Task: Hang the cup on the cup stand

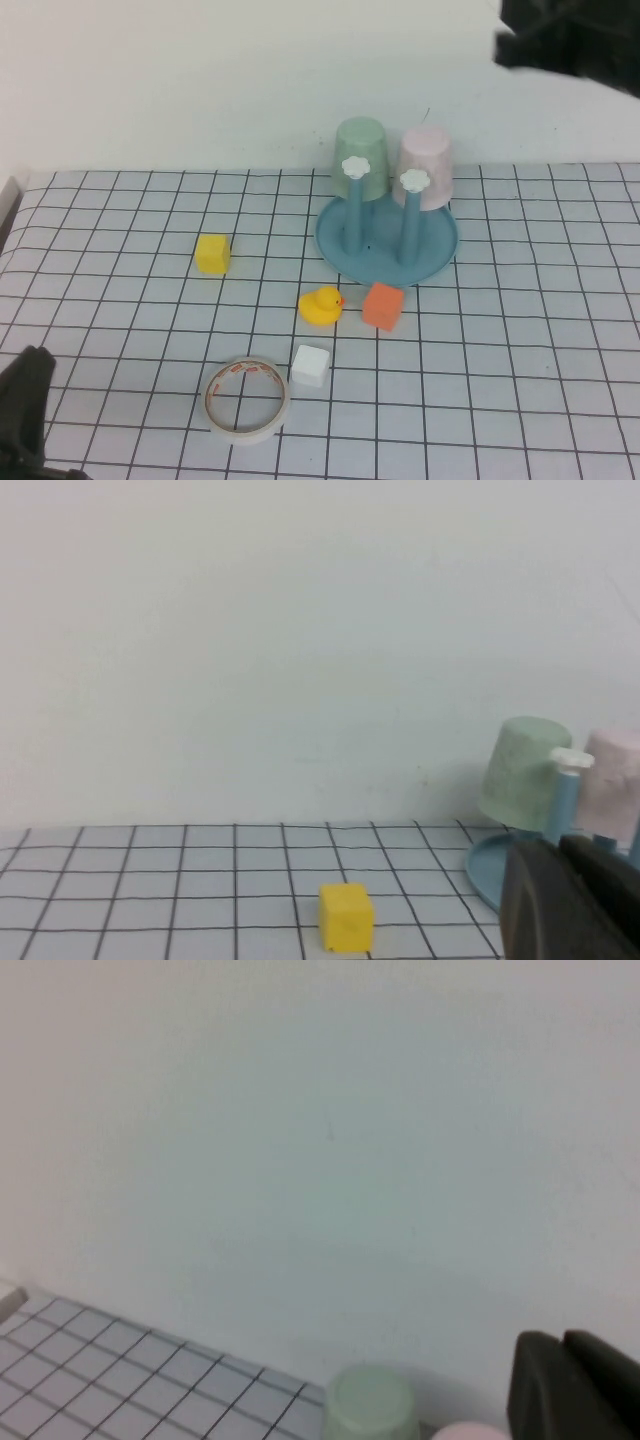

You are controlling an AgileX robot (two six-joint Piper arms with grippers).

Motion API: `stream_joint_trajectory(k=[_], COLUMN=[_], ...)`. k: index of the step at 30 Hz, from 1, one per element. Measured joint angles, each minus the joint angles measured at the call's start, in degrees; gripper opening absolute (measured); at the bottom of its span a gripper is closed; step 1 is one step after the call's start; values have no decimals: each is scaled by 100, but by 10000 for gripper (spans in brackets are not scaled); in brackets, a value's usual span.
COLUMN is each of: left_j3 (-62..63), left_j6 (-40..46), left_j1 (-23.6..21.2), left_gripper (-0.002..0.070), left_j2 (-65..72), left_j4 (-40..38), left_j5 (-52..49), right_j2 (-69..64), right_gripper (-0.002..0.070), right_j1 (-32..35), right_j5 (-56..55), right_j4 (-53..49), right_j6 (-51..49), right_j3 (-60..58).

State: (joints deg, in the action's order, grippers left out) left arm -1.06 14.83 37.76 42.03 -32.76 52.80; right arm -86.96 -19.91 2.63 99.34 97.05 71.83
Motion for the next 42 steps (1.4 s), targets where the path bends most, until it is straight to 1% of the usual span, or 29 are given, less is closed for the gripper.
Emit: stream_joint_trajectory(k=[6, 9, 13, 16, 22, 28, 37, 42], left_j3=[0, 0, 0, 0, 0, 0, 0, 0], left_j6=[144, 143, 143, 143, 143, 143, 143, 143], left_j1=[0, 0, 0, 0, 0, 0, 0, 0], left_gripper=[-1, -1, -1, -1, -1, -1, -1, -1], left_j2=[-4, -4, -4, -4, -4, -4, -4, -4], left_j4=[-156, -166, -191, -214, -234, -237, -237, -237], left_j5=[75, 75, 75, 75, 77, 87, 77, 77], right_j2=[1538, 2299, 3298, 4187, 5208, 6159, 7393, 7823], right_gripper=[0, 0, -1, -1, -1, -1, -1, -1], right_j1=[0, 0, 0, 0, 0, 0, 0, 0], right_j5=[269, 600, 1176, 1325, 1385, 1134, 1098, 669], right_j4=[0, 0, 0, -23, -43, -43, -43, -43], right_j6=[39, 39, 39, -110, -176, -180, -202, -156], right_j3=[-1528, -2225, -2932, -3396, -3703, -4025, -4836, -5370])
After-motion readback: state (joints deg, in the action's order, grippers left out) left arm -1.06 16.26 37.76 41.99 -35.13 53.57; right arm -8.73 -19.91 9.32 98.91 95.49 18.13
